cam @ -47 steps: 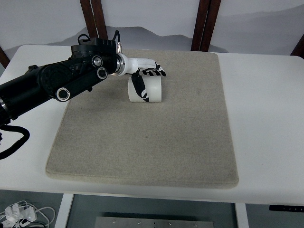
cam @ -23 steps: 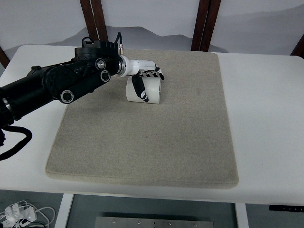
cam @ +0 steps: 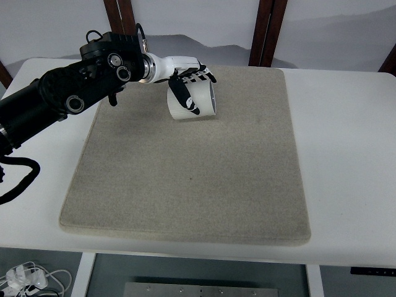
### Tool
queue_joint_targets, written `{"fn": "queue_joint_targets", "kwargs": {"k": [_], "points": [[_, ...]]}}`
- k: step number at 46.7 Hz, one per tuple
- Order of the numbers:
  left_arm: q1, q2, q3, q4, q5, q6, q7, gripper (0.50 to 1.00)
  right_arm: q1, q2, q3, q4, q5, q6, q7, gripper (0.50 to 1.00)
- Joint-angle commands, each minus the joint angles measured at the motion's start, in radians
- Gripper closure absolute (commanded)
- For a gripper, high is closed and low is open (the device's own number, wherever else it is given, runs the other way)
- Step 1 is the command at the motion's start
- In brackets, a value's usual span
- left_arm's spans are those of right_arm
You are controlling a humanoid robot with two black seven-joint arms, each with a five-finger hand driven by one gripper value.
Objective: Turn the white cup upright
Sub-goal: 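Lift the cup with the left hand and rotate it open end up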
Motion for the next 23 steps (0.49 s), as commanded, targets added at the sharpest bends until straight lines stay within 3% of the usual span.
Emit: {"fn": "queue_joint_targets", "kwargs": {"k": [1, 8, 17, 23], "points": [[0.003, 0.001, -0.035, 0.011, -0.094, -0.006, -0.009, 0.857, 0.000, 0.000, 0.000, 0.000, 0.000, 0.000, 0.001, 0.548], [0.011, 0.002, -0.065, 0.024, -0.259, -0.011, -0.029, 0.855, 0.000, 0.000, 0.000, 0.000, 0.000, -0.001, -0.001, 0.548], [0.019, 0.010, -0.087, 0.040, -0.406, -0.023, -0.171, 0.862, 0.000, 0.000, 0.000, 0.000, 0.000, 0.000, -0.001, 0.548], [0.058, 0.013, -0.131, 0.049, -0.467, -0.023, -0.231, 0.864, -0.002, 0.000, 0.000, 0.000, 0.000, 0.000, -0.001, 0.548]]}}
